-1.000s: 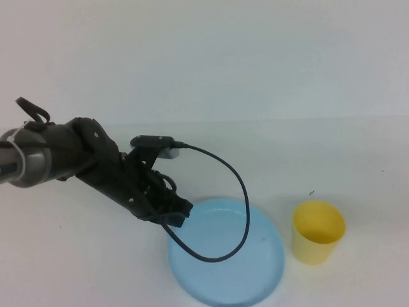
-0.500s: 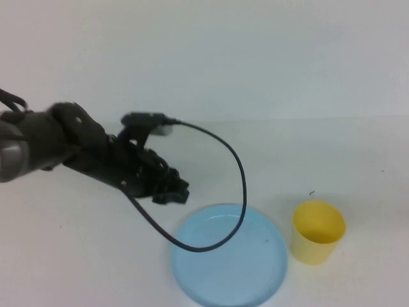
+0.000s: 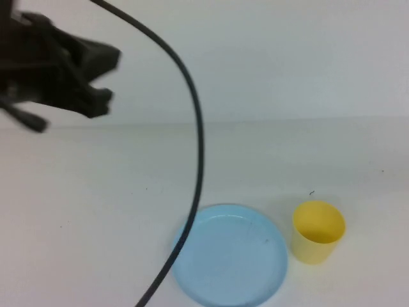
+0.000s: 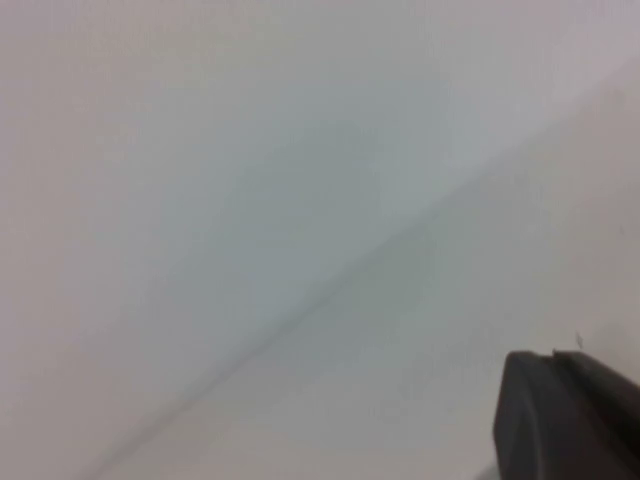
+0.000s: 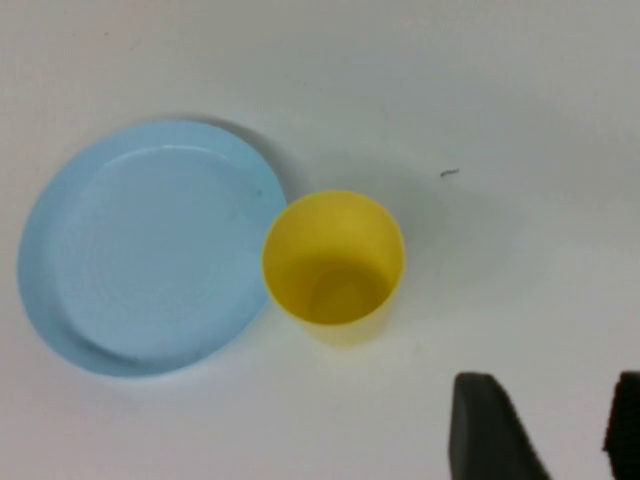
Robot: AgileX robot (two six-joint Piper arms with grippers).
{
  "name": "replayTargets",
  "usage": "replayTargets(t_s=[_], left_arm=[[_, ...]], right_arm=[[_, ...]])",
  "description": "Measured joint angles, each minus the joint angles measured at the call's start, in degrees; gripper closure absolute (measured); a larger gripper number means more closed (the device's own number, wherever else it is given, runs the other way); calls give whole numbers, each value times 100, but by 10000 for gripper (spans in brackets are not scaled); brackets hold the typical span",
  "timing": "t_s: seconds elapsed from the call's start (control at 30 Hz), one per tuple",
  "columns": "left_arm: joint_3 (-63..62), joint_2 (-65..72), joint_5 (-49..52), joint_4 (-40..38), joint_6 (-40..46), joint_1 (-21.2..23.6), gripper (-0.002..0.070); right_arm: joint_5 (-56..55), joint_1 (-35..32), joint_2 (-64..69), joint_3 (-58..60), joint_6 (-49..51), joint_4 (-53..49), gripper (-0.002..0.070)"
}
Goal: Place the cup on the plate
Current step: Pick up the cup from the table
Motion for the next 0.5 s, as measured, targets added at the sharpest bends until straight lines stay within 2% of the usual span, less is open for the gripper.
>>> replayTargets(t_s=[0.13,0.27,0.37,0.5], left_arm=[[0,-812,30,400,-122,0,673],[0,-1263,608,607,-328,0,674],[26,-1583,844,894,-498,0,674],[450,-2233,468,1552,-875,0,675]], right_arm=[[0,320,590,-441,-40,11,400],[0,807,1341,-910,-9,-128,400],[0,1238,1953,-1261,243,-593,399],[48,1818,2637,-1724,936,-1584,398]])
